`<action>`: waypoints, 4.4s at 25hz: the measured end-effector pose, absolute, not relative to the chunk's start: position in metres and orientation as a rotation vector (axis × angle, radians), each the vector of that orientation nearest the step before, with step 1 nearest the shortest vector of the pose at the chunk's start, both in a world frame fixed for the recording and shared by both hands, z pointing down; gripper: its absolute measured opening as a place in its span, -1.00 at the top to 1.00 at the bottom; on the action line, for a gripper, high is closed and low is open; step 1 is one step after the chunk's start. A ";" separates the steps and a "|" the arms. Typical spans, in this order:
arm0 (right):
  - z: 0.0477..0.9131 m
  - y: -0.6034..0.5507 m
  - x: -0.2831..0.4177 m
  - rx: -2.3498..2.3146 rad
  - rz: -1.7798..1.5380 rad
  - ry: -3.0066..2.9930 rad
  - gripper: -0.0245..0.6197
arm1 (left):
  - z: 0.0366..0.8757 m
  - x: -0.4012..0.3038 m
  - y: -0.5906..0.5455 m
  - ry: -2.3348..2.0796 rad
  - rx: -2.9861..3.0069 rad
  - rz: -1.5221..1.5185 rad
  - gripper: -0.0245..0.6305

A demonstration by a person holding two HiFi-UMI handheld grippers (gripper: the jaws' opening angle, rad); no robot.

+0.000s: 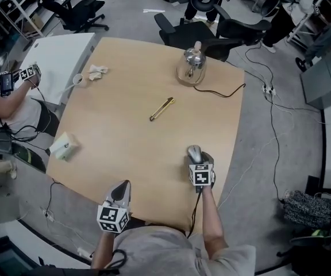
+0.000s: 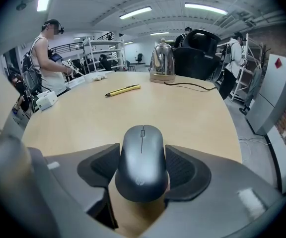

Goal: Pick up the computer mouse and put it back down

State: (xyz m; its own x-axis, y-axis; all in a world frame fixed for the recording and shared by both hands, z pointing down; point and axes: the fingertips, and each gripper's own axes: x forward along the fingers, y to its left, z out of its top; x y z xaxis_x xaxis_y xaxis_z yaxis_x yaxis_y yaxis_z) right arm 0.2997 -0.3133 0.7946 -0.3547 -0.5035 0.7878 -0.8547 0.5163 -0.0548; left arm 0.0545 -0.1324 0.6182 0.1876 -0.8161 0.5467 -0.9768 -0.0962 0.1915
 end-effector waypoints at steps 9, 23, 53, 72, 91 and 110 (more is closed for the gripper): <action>0.805 -0.311 0.296 1.093 0.638 -2.007 0.01 | 0.620 0.052 -0.130 -1.675 1.956 0.407 0.86; 0.811 -0.312 0.296 1.082 0.648 -1.991 0.00 | 0.620 0.055 -0.132 -1.673 1.955 0.404 0.86; 0.782 -0.301 0.294 1.171 0.629 -2.007 0.07 | 0.597 0.047 -0.115 -1.694 2.026 0.358 0.86; 0.722 -0.251 0.283 1.314 0.518 -2.030 0.50 | 0.584 0.035 -0.101 -1.607 2.165 0.309 0.86; 0.626 -0.175 0.249 1.514 0.418 -2.144 0.76 | 0.567 0.017 -0.072 -1.532 2.289 0.245 0.86; 0.570 -0.091 0.234 1.699 0.414 -2.217 0.89 | 0.547 0.013 -0.050 -1.446 2.435 0.192 0.86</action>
